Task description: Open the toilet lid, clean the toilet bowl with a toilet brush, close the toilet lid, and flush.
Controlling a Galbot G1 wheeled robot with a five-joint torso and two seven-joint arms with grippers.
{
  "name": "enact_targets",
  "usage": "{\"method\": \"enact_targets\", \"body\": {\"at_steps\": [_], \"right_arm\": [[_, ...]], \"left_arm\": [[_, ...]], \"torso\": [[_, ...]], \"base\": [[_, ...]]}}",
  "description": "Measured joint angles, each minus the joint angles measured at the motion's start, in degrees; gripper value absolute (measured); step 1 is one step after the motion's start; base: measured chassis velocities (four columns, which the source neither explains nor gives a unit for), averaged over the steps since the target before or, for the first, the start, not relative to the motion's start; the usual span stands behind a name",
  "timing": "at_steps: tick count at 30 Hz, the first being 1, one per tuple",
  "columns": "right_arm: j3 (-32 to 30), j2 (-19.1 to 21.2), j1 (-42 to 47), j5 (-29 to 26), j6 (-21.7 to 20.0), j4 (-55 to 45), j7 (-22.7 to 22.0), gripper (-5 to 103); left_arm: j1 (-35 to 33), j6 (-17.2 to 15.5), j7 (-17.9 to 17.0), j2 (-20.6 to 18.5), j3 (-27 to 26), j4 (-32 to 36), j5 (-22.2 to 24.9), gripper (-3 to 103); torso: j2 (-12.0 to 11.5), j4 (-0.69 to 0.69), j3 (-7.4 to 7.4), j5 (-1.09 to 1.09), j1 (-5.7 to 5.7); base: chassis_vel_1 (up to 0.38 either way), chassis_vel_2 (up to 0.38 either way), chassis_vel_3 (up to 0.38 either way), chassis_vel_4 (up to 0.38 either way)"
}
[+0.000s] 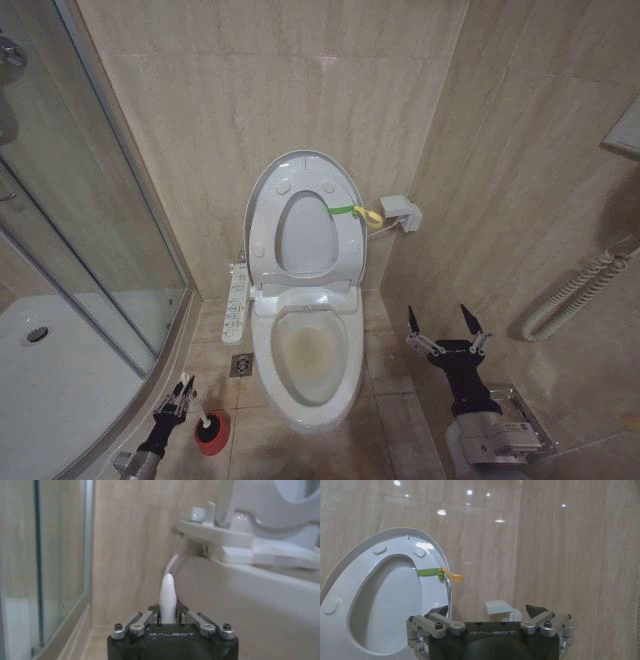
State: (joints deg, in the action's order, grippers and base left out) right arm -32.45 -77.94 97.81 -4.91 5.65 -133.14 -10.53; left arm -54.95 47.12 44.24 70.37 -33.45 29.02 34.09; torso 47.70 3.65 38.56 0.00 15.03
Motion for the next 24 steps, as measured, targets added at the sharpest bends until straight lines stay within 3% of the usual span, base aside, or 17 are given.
{"method": "enact_targets", "body": {"at_steps": [11,24], "right_arm": [[0.0,0.0,0.0,0.0,0.0,0.0,0.0,100],[0.0,0.0,0.0,0.0,0.0,0.0,0.0,100]], "left_arm": [[-4.7,0.2,-2.0,1.1,-2.9,3.9,-6.1,21],[-9.5,0.1,-3.0,2.1,-5.1,8.5,-8.8,21]], "torso": [[0.0,0.00,-0.01,0.02,0.00],[0.0,-0.01,0.00,0.01,0.00]], "base": [[0.000,0.000,0.000,0.000],[0.000,0.000,0.000,0.000]]}}
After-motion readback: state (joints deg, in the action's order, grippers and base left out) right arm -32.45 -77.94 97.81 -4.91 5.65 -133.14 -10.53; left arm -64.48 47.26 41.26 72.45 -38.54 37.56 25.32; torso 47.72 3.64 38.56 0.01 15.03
